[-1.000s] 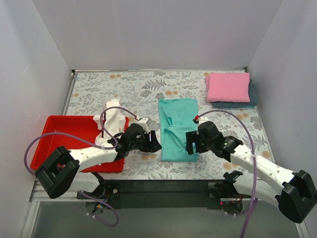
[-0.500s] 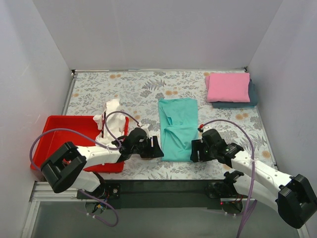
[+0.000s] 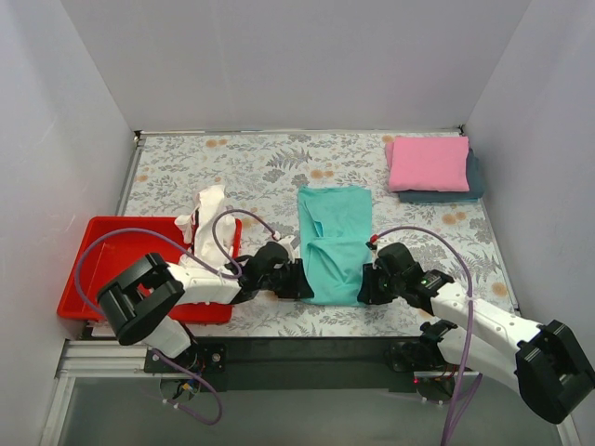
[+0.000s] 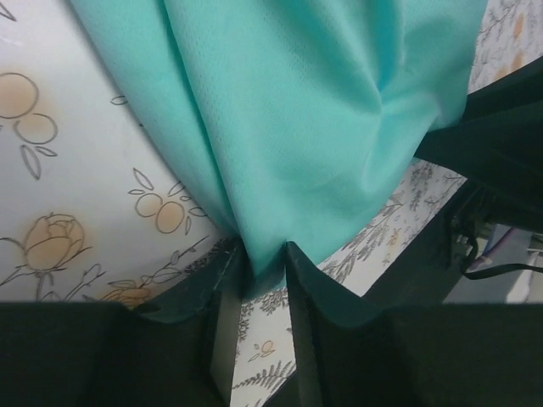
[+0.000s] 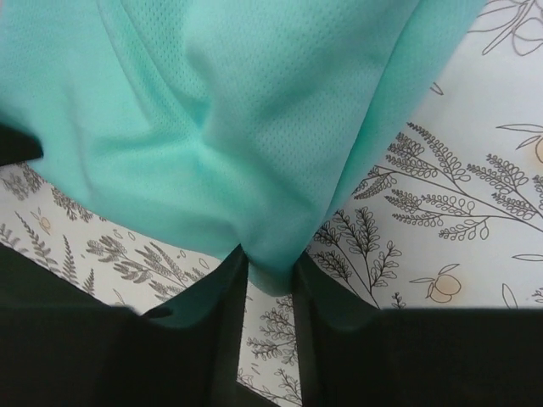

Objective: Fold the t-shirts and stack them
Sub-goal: Fold the tshirt

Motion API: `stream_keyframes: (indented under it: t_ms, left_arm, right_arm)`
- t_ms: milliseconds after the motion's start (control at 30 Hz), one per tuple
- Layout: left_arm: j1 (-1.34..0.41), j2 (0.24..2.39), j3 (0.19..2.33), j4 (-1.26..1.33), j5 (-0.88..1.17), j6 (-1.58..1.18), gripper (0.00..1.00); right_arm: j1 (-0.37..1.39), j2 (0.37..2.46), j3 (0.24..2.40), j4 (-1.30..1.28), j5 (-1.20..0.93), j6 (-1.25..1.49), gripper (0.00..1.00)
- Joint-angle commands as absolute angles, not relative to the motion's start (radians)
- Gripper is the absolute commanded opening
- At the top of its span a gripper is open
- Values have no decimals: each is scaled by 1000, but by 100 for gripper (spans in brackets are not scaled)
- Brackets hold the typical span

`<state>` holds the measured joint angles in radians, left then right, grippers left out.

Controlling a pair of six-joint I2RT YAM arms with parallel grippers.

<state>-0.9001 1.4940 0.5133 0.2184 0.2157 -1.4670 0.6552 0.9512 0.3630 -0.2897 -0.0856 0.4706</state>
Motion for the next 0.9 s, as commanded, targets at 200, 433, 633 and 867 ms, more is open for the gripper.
stream_keyframes:
  t_ms: [200, 433, 633, 867]
  left_arm:
    - [-940, 1510, 538, 65, 274, -1361, 0]
    - [-951, 1396, 568, -119, 417, -1290, 0]
    - [-950, 1267, 591, -230, 578, -1262, 0]
    - [-950, 1167, 571, -245, 802, -1301, 0]
  right_arm:
    - [670, 931, 397, -426, -256, 416, 1]
    - [778, 969, 570, -684, -328, 396, 1]
    - [816, 1011, 687, -874, -417, 333, 1]
    - [850, 1017, 684, -956, -625, 250, 1]
